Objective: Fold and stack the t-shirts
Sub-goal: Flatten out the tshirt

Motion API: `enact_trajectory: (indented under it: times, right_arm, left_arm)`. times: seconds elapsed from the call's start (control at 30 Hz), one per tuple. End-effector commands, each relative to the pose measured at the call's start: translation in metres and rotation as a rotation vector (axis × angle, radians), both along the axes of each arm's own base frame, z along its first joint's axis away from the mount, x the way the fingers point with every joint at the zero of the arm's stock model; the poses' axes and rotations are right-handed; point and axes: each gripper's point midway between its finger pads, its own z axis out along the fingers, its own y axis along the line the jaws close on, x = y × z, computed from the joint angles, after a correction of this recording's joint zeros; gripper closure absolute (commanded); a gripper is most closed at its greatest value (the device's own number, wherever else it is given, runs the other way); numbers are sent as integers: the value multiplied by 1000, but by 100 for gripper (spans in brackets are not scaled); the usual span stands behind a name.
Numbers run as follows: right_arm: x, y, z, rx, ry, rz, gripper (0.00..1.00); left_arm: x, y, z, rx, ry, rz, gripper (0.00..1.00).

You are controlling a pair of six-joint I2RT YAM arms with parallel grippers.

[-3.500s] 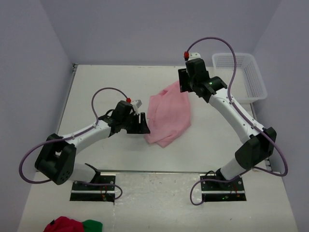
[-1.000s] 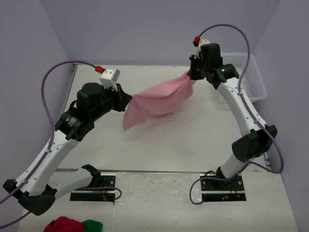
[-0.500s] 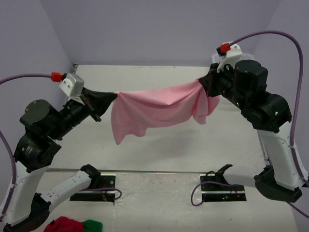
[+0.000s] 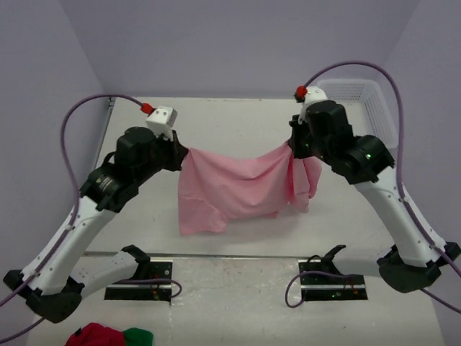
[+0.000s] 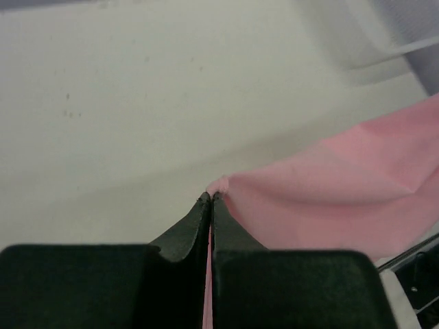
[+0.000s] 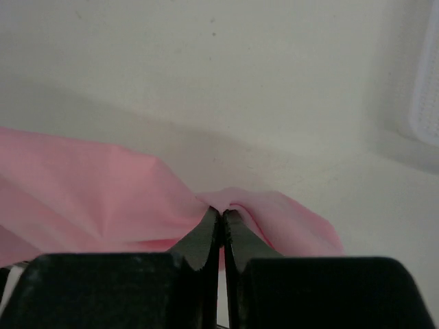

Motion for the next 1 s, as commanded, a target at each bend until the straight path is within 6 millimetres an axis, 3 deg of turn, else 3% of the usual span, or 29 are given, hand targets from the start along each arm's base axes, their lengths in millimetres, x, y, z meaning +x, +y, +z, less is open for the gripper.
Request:
enact_trajectory:
  times: [0.0,0.1,0.13,0.3,0.57,0.6,0.63,0.67,0.77,0.8,0.87,0.9,0.93,0.97]
  right_arm:
    - [31,14,-50,-98,98,-46,100]
    - [53,19,-76,-154,140,-64,100]
    - [65,22,-93,-178,174,-67,100]
    - [117,14,-125,-188,246,-116,100]
    - [198,9,-154,-246,276,-134,100]
    - [205,5,-156,-249,277,-142,97]
    - [215,5,-148,-246,249,-147,79]
    - [225,3,-160,-258,261,-156,69]
    - [242,-20,-163,-298,248,-246,52]
    - [241,-25,-161,-297,248,-262,52]
    - [228,-29,-177,-306,288,-266,47]
    - [218,-31,-166,-288,273,-265,47]
    - [202,-34,-186,-291,330,-268,47]
    - [195,-32,-191,-267,342,-258,47]
  left_arm:
    - [23,21,-63,106,184,212,100]
    - [45,40,-93,135,270,304,100]
    - [56,50,-107,114,322,313,100]
    - [87,85,-131,149,382,454,100]
    - [119,93,-155,171,439,491,100]
    - [125,95,-161,171,455,503,100]
    - [128,95,-164,172,460,505,100]
    - [130,95,-167,168,468,508,100]
    - [140,97,-170,172,465,518,65]
    - [138,99,-171,189,471,519,47]
    - [133,103,-166,193,451,525,22]
    - [130,103,-165,199,448,512,20]
    - [125,103,-163,196,449,510,19]
    - [116,102,-161,185,451,493,19]
